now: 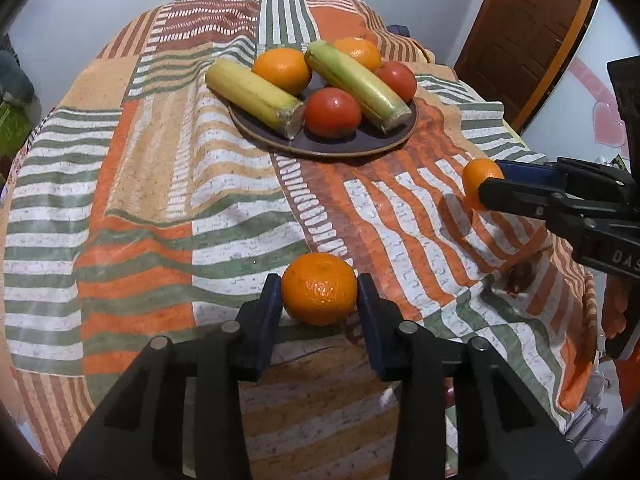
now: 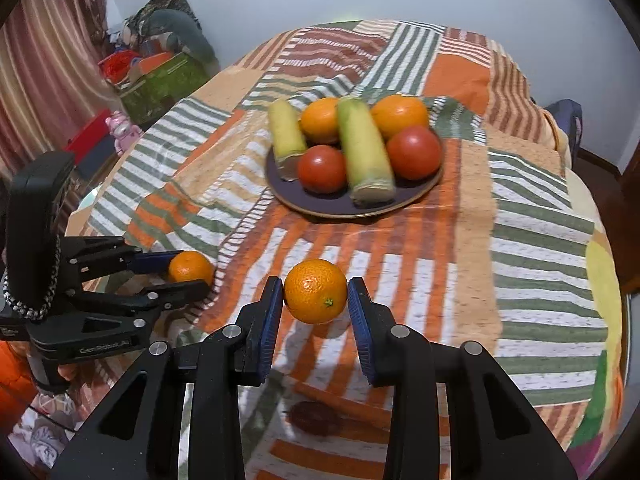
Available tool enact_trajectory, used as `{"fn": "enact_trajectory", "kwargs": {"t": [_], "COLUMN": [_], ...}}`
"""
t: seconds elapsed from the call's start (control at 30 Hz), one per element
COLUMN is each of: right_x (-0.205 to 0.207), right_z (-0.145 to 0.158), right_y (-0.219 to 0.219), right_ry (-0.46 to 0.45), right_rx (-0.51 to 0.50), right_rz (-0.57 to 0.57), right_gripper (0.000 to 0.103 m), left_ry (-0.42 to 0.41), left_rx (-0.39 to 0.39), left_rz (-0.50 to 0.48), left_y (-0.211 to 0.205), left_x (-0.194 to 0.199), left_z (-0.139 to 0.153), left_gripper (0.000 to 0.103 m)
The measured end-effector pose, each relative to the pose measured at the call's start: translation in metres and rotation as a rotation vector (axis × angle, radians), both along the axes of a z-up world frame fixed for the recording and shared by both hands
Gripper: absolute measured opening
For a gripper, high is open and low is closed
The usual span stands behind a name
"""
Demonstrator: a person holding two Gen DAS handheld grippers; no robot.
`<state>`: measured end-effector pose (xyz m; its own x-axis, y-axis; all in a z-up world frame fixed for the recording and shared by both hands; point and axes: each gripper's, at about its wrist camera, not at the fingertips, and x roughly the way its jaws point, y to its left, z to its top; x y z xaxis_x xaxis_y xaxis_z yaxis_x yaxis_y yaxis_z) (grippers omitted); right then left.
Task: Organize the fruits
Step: 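Lower both oranges onto the purple plate and open both grippers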
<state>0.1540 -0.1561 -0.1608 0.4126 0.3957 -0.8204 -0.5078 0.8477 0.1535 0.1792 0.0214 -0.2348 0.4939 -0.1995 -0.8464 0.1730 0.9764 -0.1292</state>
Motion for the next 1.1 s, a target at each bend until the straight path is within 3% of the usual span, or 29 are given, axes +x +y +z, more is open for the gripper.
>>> {"fn": "enact_trajectory", "kwargs": {"t": [0.3,0.67,1.1], "right_x": [0.018,0.052,0.096], "right_z": [0.015,0.040,0.039], "right_y": [-0.008,-0.007,-0.003], "right_ry": [-0.047,-0.136,-0.163], "right_rx": [0.021,0.058,0.077], "right_rz": [-0.013,-0.025,-0.033], "right_gripper": [0.031,0.031,0.031], "left_ry": [-0.060,-0.160,-0.148], "left_rx": [-0.012,0.026,0.024], "left_rz": [0.022,0.007,0.017], "left_y": [0.001,-0.010,-0.015], "left_x": [0.019,0.062,0.121], "left_z": [0.027,0.065,0.054], "left_gripper": [0.038,0.038,0.038]}}
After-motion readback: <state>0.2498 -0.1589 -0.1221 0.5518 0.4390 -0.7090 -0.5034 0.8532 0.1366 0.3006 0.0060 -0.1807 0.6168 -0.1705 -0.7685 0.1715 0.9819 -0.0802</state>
